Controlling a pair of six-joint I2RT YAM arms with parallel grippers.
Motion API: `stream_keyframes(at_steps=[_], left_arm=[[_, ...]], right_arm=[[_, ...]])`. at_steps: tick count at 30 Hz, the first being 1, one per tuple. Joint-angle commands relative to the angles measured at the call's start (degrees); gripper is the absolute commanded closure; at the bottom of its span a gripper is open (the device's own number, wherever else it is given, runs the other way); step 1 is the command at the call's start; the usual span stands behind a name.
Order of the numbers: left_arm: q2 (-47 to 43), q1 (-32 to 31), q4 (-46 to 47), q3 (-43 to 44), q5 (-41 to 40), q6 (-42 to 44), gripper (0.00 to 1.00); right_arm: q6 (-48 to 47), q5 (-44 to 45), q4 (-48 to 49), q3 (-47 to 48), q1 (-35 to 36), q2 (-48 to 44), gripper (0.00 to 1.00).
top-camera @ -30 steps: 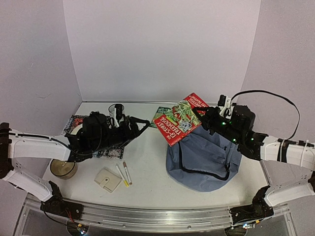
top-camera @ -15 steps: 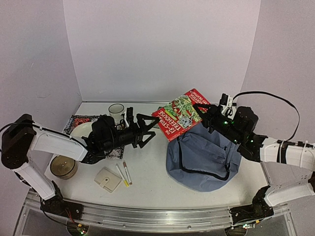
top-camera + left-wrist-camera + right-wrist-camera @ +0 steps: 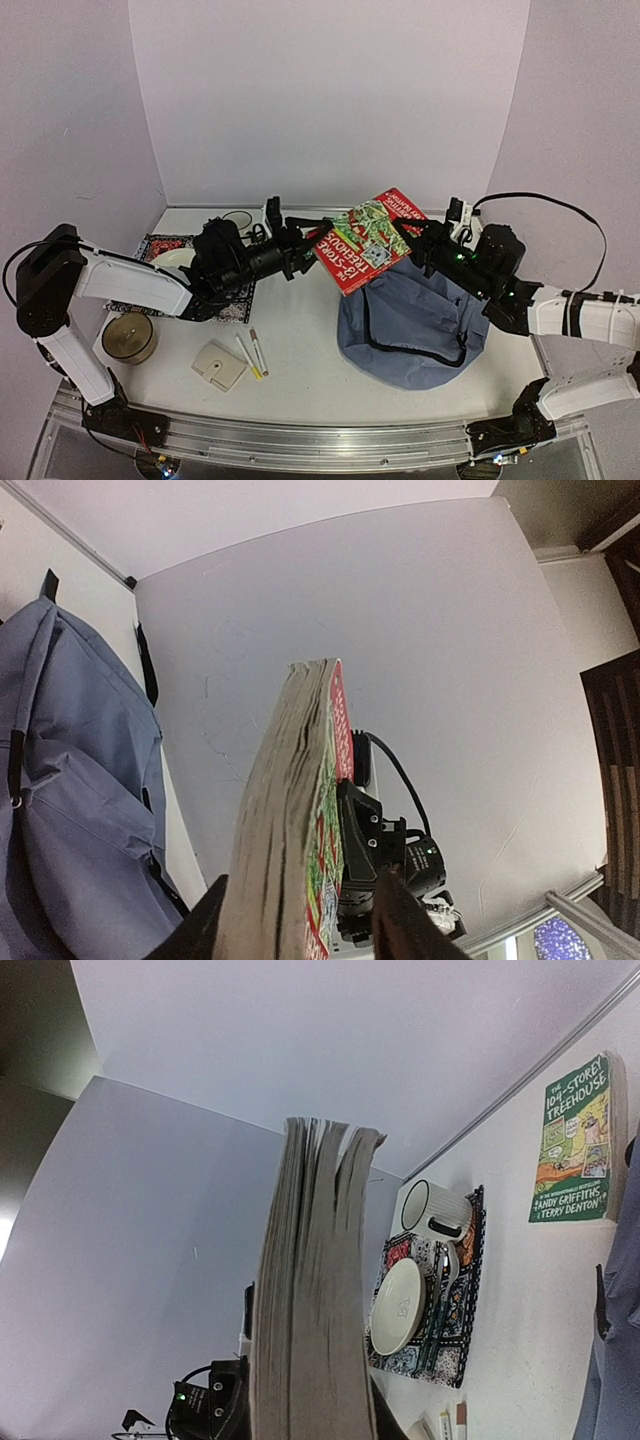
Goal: Pack the student bag
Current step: Pass from the right arm to the left
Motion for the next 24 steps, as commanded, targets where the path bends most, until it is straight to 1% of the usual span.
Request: stream_keyframes(at_steps=[1,5,7,8,14,19,24], left_arm=[[-0.7,0.3,4.3,0.4,0.2,0.2,0.63],[-0.6,0.4,4.3,-0.2,0.4,0.0,0.88],[-1.0,0.7,4.3,-1.0,0.1,0.1,0.97],[-1.4,1.0,4.4,-1.6,-0.1,0.2,1.0],[-4.7,4.0,4.3,-7.4,-2.7,1.3,1.0],[-7.3,6.7,4.3,-12.0,-2.1,0.9,1.0],[-11.8,9.5,3.7,-17.2,-2.3,1.4,1.0]], right_arm=[[-2.2,-0.6,4.3,0.6,0.0,-1.6,1.0],[-3.7,-0.9,3.3,0.6,0.0,-0.5,1.0],[-5.5,-1.4,0.5,1.4,0.0,-0.3,0.94],[-7.0,-1.9,-1.2,1.9,0.0,-0.2,0.91],[-17.0,-3.7,-18.8,6.2,0.0,-1.9,0.66],[-27.4,-2.9,-40.4,12.1,0.0,-3.5,0.47],[-37.7,-2.0,-58.8,17.5,0.0,-4.7,0.33]])
